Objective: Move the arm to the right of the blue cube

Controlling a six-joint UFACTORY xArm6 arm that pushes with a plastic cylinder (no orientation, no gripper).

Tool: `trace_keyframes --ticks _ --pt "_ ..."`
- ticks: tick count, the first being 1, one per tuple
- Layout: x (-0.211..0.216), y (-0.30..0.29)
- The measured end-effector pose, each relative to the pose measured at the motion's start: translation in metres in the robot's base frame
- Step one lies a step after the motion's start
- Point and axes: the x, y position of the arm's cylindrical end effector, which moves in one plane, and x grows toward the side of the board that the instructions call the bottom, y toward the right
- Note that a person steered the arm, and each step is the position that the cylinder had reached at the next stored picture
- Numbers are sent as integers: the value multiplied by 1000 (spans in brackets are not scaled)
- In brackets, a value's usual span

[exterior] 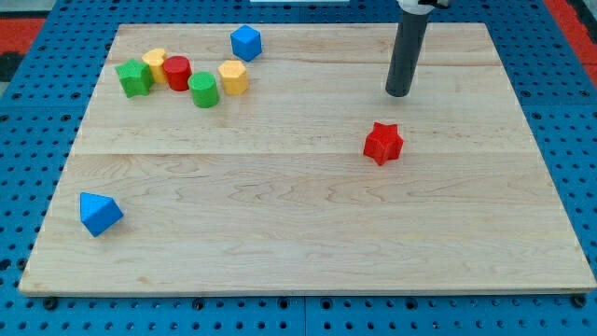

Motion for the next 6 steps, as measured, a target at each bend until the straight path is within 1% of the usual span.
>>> trace_keyframes --ticks 2,3,4,5,6 --pt "5 7" --pt "-5 17" --pt "-6 -6" --pt "-30 -9" --pt "-74 -48"
